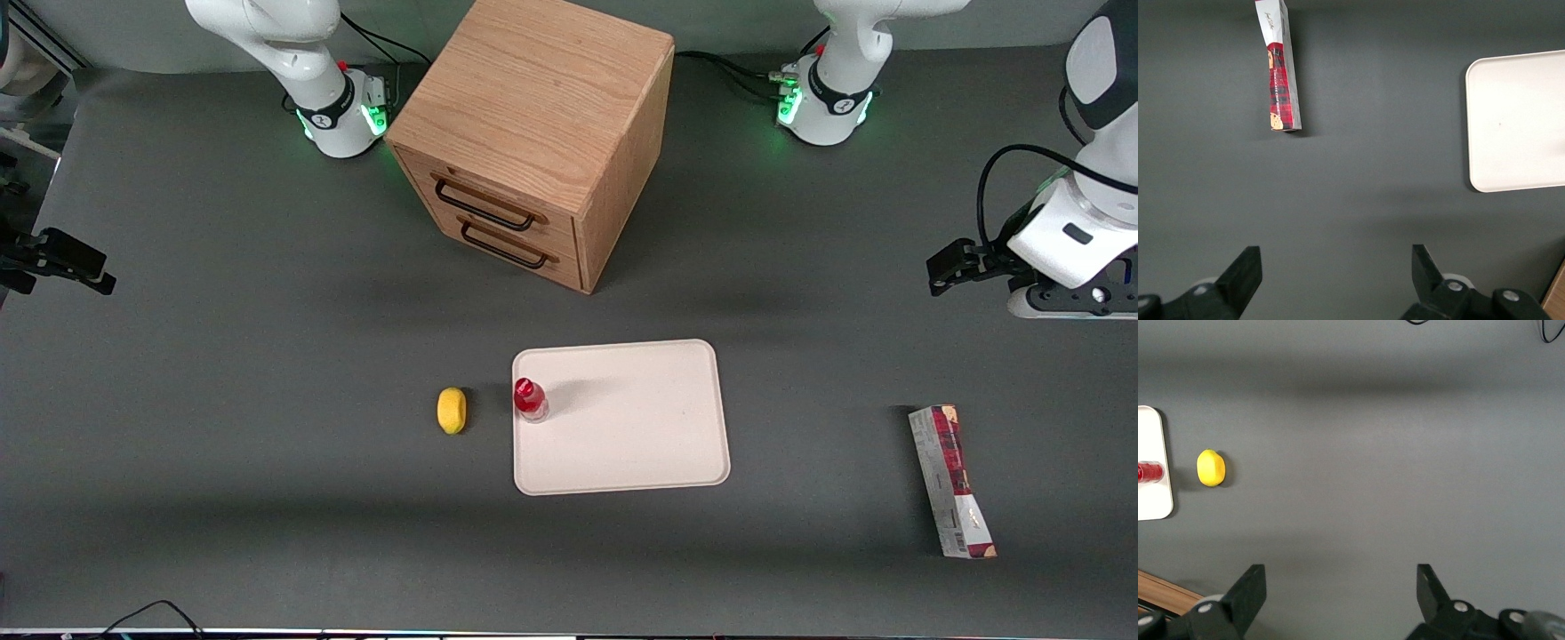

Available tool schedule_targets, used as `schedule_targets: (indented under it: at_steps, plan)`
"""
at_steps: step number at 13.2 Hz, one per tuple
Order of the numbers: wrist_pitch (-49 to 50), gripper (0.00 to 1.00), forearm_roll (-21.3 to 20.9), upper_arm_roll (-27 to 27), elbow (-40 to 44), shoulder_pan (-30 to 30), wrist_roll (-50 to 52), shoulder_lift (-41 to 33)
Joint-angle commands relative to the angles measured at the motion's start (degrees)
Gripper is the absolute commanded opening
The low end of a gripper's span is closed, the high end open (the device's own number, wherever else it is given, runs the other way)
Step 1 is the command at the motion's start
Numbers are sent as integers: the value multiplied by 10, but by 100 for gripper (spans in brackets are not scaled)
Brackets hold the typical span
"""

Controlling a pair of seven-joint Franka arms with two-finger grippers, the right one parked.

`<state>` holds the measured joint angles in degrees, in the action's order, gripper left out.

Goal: Place red cookie box on tray
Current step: 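Lower the open left gripper over the red-and-white cookie box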

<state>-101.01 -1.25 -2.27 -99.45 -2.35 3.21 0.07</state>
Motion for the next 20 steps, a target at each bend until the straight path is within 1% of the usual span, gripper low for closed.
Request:
schedule_targets:
  at_steps: [1,15,17,18,20]
  plan:
    - [12,100,-2,6,16,-6,-7,5]
    - [12,100,-9,8,23,-6,-8,9]
    - [14,100,-23,22,50,-3,-9,34]
    - [14,100,-24,29,65,-3,-22,48]
    - [2,100,-21,54,94,-2,-75,88]
